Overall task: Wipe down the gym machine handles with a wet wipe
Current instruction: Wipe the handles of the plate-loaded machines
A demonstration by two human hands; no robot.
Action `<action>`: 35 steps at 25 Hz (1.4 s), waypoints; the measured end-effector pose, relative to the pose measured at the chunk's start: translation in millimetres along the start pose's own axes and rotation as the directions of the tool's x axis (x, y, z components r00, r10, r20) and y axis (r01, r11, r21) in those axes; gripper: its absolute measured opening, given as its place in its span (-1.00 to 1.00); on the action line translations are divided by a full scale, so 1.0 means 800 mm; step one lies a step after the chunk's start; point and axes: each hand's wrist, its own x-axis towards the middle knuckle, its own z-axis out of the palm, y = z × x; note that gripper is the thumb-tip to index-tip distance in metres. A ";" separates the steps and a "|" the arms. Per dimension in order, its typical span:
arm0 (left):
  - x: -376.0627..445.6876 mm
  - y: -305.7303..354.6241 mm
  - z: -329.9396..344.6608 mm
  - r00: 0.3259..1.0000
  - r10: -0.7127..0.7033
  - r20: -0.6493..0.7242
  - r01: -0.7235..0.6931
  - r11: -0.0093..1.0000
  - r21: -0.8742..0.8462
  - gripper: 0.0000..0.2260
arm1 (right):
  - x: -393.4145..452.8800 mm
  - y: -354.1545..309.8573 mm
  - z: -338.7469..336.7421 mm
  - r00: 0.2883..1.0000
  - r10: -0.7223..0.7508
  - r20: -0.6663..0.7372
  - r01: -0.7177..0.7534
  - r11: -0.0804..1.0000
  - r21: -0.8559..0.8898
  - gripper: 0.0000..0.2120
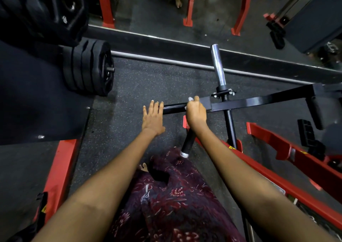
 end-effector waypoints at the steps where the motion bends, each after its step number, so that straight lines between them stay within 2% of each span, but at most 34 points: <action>1: 0.000 0.000 0.001 1.000 -0.002 -0.005 0.002 1.000 -0.003 -0.10 | -0.005 -0.001 0.003 1.000 0.008 0.027 -0.008 1.000 -0.006 -0.78; 4: -0.001 0.000 -0.002 1.000 -0.005 -0.009 0.005 1.000 -0.013 -0.10 | -0.025 0.012 0.011 0.998 0.034 0.045 -0.033 0.999 -0.015 -0.81; 8: 0.002 0.002 -0.001 1.000 -0.005 -0.024 0.005 1.000 -0.021 -0.09 | -0.029 0.023 0.015 0.993 0.062 -0.099 -0.048 0.988 0.144 -0.69; 10: 0.001 0.002 -0.002 1.000 -0.004 -0.013 0.003 0.999 -0.032 -0.09 | -0.025 0.010 0.026 0.990 0.082 -0.112 -0.059 0.978 0.198 -0.68; 13: 0.001 0.001 -0.001 1.000 0.001 -0.013 -0.002 1.000 -0.027 -0.09 | -0.026 -0.015 0.046 0.992 -0.013 -0.125 0.054 0.941 0.334 -0.72; 15: 0.002 0.001 -0.001 1.000 0.007 -0.013 -0.007 1.000 -0.025 -0.09 | -0.029 -0.005 0.046 0.982 -0.037 -0.186 0.114 0.898 0.425 -0.74; 17: 0.000 0.001 -0.002 1.000 0.007 -0.017 -0.007 1.000 -0.024 -0.09 | -0.027 0.016 0.042 0.963 0.074 -0.258 0.051 0.894 0.445 -0.74; 19: 0.000 0.002 -0.002 1.000 0.006 -0.015 -0.006 0.999 -0.034 -0.10 | -0.024 0.015 0.038 0.960 0.190 -0.204 -0.098 0.916 0.389 -0.72; 20: 0.000 0.002 -0.002 1.000 0.005 -0.021 -0.005 0.999 -0.038 -0.10 | -0.023 0.002 0.038 0.968 0.195 -0.159 -0.128 0.926 0.356 -0.74; 24: -0.001 -0.001 0.000 0.999 0.009 -0.052 -0.011 0.999 -0.052 -0.12 | -0.029 -0.028 0.045 0.988 -0.031 -0.153 0.093 0.903 0.419 -0.83; 26: -0.002 -0.001 0.000 0.998 0.017 -0.063 -0.021 0.998 -0.059 -0.13 | -0.033 -0.005 0.042 0.978 -0.026 -0.206 0.121 0.878 0.463 -0.79; 28: -0.002 0.000 -0.001 0.998 0.015 -0.057 -0.019 0.997 -0.069 -0.13 | -0.031 0.013 0.036 0.964 0.100 -0.245 0.028 0.883 0.469 -0.74; 30: -0.001 0.001 -0.001 0.999 0.011 -0.046 -0.014 0.998 -0.066 -0.13 | -0.025 0.008 0.032 0.960 0.210 -0.184 -0.104 0.881 0.462 -0.77; 31: -0.002 0.001 -0.001 0.999 0.008 -0.046 -0.011 0.998 -0.062 -0.12 | -0.024 -0.003 0.032 0.965 0.213 -0.152 -0.122 0.881 0.457 -0.80; 35: -0.001 0.000 0.000 0.999 0.009 -0.052 -0.014 0.996 -0.084 -0.11 | -0.030 -0.025 0.038 0.995 -0.058 -0.083 0.093 0.852 0.515 -0.79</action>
